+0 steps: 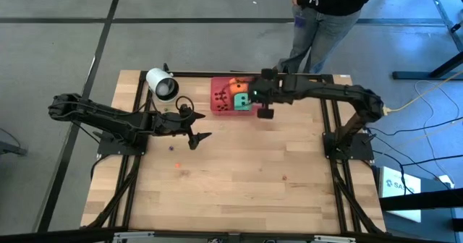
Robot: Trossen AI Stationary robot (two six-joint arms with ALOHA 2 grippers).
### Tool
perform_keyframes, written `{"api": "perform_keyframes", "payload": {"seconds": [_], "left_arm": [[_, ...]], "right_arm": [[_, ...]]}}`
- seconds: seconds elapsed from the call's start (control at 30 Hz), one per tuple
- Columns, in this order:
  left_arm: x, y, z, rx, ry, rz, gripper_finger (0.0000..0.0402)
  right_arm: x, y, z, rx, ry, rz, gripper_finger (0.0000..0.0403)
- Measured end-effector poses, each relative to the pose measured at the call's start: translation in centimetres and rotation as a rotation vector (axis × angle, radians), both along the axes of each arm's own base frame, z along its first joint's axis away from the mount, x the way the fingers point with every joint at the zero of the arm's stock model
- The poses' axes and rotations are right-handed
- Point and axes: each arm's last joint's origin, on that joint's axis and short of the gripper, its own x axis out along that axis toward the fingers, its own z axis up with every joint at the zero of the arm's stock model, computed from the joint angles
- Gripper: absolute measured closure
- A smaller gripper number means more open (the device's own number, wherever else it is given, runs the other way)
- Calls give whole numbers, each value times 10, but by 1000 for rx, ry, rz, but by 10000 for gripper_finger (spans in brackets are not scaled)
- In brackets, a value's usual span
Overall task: Pick & Place Dice
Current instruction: Put the pink die into the pink bin
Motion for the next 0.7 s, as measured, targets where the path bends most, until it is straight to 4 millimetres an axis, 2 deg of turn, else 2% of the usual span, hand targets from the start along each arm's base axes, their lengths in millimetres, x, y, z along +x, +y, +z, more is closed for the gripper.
{"api": "perform_keyframes", "payload": {"seconds": [0.3, 0.57, 0.7], "left_arm": [[0, 0, 0, 0, 1, -1, 2], [0, 0, 0, 0, 5, -2, 2], [0, 0, -1, 1, 9, -2, 2]], "right_arm": [[5, -42, -5, 49, -97, -59, 388], [17, -68, -42, 95, -2, -89, 400], [21, -76, -53, 102, 15, -121, 399]]}}
